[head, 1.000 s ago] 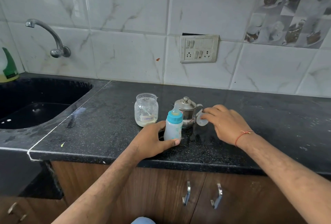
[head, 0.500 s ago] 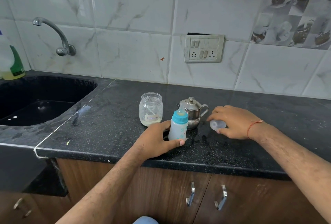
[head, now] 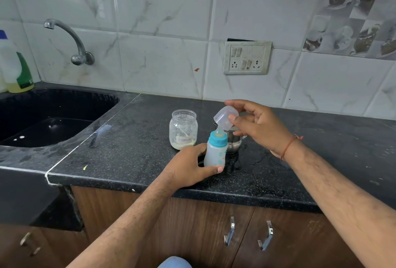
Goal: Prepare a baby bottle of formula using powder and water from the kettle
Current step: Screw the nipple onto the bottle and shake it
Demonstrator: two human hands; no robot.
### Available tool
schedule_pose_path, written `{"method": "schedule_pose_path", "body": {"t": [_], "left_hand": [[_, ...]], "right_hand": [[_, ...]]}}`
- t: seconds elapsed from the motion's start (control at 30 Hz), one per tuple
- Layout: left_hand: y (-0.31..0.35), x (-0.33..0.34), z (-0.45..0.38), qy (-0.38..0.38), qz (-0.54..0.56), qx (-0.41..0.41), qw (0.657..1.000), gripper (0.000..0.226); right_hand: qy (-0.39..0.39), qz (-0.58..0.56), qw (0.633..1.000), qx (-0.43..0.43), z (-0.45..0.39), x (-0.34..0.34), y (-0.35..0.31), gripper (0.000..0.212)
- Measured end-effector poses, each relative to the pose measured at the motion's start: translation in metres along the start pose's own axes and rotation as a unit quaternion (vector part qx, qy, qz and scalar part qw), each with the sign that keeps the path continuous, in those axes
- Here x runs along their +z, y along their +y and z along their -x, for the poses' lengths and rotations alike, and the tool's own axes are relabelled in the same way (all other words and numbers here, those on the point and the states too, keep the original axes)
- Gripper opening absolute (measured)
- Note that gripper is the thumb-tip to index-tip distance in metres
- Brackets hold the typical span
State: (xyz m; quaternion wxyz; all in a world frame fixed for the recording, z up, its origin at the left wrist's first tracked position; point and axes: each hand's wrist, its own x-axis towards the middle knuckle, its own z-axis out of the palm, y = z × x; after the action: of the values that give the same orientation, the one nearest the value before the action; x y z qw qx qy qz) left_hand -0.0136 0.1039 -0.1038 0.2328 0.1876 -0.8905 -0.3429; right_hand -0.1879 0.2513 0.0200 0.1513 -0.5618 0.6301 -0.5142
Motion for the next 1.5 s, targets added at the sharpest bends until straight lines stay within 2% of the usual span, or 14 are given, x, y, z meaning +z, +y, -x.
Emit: {"method": "schedule_pose_path", "body": {"t": [0.23, 0.43, 0.63, 0.83, 0.9, 1.0, 1.07, 1.17, 1.23, 1.3, 1.37, 1.4, 1.43, 1.5], "left_hand": [[0.002, -0.001, 0.000, 0.001, -0.001, 0.006, 1.000, 0.062], [0.003, -0.001, 0.001, 0.001, -0.004, 0.005, 1.000, 0.061], [-0.002, 0.003, -0.001, 0.000, -0.014, 0.003, 1.000, 0.067], [0.000, 0.002, 0.000, 0.004, -0.005, -0.003, 1.000, 0.063], [0.002, 0.001, 0.002, 0.005, 0.004, -0.003, 1.000, 0.060], [0.006, -0.001, 0.005, 0.008, -0.007, -0.003, 1.000, 0.062], [0.006, -0.003, 0.005, -0.004, -0.009, -0.014, 1.000, 0.059], [0.006, -0.003, 0.004, -0.012, -0.013, -0.016, 1.000, 0.057], [0.006, -0.002, 0.004, -0.014, -0.005, -0.007, 1.000, 0.064], [0.005, -0.001, 0.004, -0.011, 0.006, 0.000, 1.000, 0.081], [0.005, -0.001, 0.003, -0.015, 0.003, -0.001, 1.000, 0.098], [0.005, -0.001, 0.003, -0.018, 0.002, -0.004, 1.000, 0.104], [0.005, -0.001, 0.004, -0.019, 0.004, -0.006, 1.000, 0.106], [0.006, 0.000, 0.005, -0.019, 0.011, -0.003, 1.000, 0.107]], "right_hand": [[-0.033, 0.192, 0.979, -0.054, 0.000, 0.011, 0.003, 0.033], [-0.053, 0.157, 0.985, -0.048, 0.009, 0.020, 0.014, 0.039], [0.007, 0.165, 0.984, -0.074, 0.015, 0.029, 0.024, 0.043], [0.072, 0.199, 0.974, -0.083, 0.024, 0.047, 0.030, 0.049], [0.071, 0.191, 0.977, -0.064, 0.032, 0.057, 0.033, 0.059], [0.070, 0.149, 0.986, -0.025, 0.049, 0.074, 0.041, 0.097], [0.080, 0.159, 0.984, -0.019, 0.054, 0.079, 0.044, 0.116], [0.075, 0.172, 0.982, -0.020, 0.054, 0.079, 0.048, 0.123], [0.085, 0.128, 0.988, -0.016, 0.053, 0.076, 0.050, 0.127], [0.169, -0.020, 0.985, -0.021, 0.050, 0.068, 0.054, 0.129], [0.293, -0.232, 0.927, -0.022, 0.050, 0.056, 0.059, 0.117], [0.313, -0.301, 0.901, -0.002, 0.051, 0.052, 0.058, 0.108], [0.297, -0.323, 0.899, 0.018, 0.052, 0.049, 0.056, 0.100], [0.238, -0.303, 0.922, 0.032, 0.054, 0.046, 0.059, 0.092]]}}
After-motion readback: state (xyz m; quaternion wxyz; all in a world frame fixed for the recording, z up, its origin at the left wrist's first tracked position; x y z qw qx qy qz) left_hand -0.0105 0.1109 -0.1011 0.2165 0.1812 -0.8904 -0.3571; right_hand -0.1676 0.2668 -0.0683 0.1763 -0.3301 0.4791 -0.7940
